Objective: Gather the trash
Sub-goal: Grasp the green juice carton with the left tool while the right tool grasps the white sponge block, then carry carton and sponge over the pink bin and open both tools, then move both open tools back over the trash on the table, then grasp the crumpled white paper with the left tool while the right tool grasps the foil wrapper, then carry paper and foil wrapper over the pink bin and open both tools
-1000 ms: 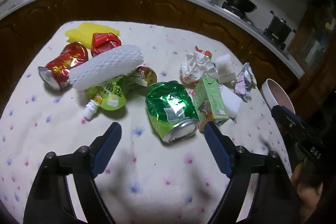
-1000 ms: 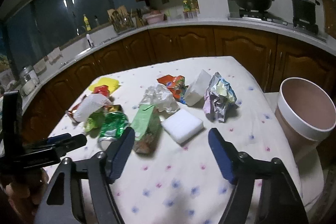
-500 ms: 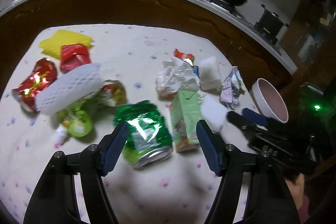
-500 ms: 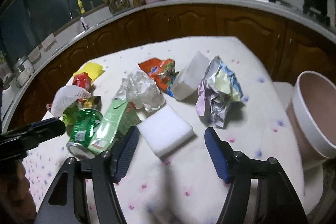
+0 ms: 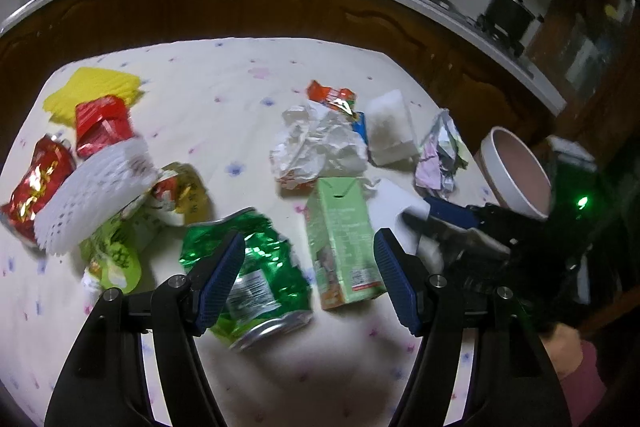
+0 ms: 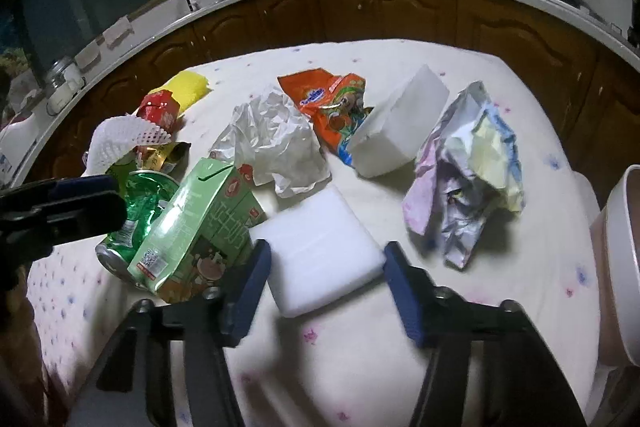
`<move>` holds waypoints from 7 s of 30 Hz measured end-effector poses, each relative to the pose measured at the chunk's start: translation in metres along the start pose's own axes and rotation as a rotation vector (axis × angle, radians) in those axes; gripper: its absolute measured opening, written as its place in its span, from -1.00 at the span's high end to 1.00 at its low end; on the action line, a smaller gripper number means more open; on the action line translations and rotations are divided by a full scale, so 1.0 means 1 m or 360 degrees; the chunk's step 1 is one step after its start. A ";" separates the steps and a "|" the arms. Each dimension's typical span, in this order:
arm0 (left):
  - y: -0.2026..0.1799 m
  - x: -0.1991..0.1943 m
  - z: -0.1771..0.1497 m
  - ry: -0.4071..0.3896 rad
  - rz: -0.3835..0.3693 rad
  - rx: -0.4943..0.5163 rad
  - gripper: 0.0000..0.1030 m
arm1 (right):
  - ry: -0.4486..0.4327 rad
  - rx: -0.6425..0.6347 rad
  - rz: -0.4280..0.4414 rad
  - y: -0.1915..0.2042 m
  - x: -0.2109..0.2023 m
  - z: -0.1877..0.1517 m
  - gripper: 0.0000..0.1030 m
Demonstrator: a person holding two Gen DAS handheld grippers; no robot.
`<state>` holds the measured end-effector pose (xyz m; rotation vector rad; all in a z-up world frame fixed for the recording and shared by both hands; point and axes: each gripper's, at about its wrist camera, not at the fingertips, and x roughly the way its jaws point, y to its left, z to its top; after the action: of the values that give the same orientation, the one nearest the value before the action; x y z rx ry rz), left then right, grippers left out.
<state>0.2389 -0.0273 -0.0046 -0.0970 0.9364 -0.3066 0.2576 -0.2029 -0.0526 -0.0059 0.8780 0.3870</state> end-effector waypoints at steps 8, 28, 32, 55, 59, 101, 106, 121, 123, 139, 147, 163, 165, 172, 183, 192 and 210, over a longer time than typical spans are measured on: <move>-0.038 0.029 0.003 0.0086 0.0093 0.0218 -0.31 | -0.0076 0.0163 0.0021 -0.040 -0.031 -0.007 0.74; -0.061 0.005 0.011 0.0026 -0.0183 0.0204 0.39 | -0.0294 0.0395 0.0039 -0.074 -0.107 -0.038 0.81; -0.089 0.003 0.018 -0.0011 -0.0262 0.0261 0.39 | -0.0356 0.0455 -0.0044 -0.095 -0.128 -0.043 0.81; -0.278 0.080 0.082 0.0063 -0.0615 0.0564 0.39 | -0.0488 0.0751 -0.0481 -0.239 -0.177 -0.061 0.81; -0.304 0.107 0.086 0.0117 -0.0616 0.0613 0.39 | -0.0437 0.0789 -0.0495 -0.256 -0.165 -0.066 0.80; -0.252 0.081 0.065 0.0040 -0.0562 0.0406 -0.10 | -0.0575 0.0886 -0.0460 -0.246 -0.185 -0.069 -0.36; -0.203 0.055 0.056 -0.0036 -0.0477 0.0281 -0.10 | -0.0623 0.0841 -0.0425 -0.218 -0.188 -0.065 -0.60; -0.082 -0.011 0.016 -0.0204 -0.0245 0.0036 -0.24 | -0.0604 0.0677 -0.0156 -0.119 -0.151 -0.042 -0.78; -0.072 -0.014 0.013 -0.0208 -0.0238 0.0009 -0.24 | -0.0585 0.0654 -0.0136 -0.108 -0.145 -0.040 -0.78; -0.012 -0.024 -0.001 -0.0223 -0.0161 -0.0119 -0.35 | -0.0479 0.0593 -0.0075 -0.058 -0.110 -0.040 -0.78; -0.007 -0.015 0.002 -0.0222 -0.0115 -0.0128 -0.42 | -0.0472 0.0556 -0.0100 -0.051 -0.101 -0.029 -0.78; -0.013 0.036 0.041 -0.0073 0.0008 -0.0059 -0.43 | -0.0334 0.0505 -0.0118 -0.064 -0.052 0.004 -0.78; -0.015 0.049 0.048 -0.0022 -0.0004 -0.0055 -0.43 | -0.0319 0.0491 -0.0120 -0.067 -0.044 0.009 -0.78; -0.020 0.075 0.057 0.0038 0.0057 -0.0026 -0.24 | -0.0254 0.0488 -0.0152 -0.076 -0.022 0.016 -0.39; -0.021 0.064 0.045 0.0012 0.0010 0.0010 0.63 | -0.0252 0.0453 -0.0170 -0.075 -0.026 0.008 0.91; -0.027 0.015 0.042 -0.0115 -0.0132 -0.0009 0.65 | -0.0356 0.0455 -0.0125 -0.070 -0.064 -0.001 0.91; -0.117 -0.003 0.048 -0.0168 -0.0380 0.0190 0.65 | -0.0509 0.0582 -0.0323 -0.112 -0.143 -0.036 0.91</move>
<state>0.2506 -0.1398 0.0515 -0.1145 0.8007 -0.5720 0.1859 -0.3599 0.0145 0.2948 0.6138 0.0304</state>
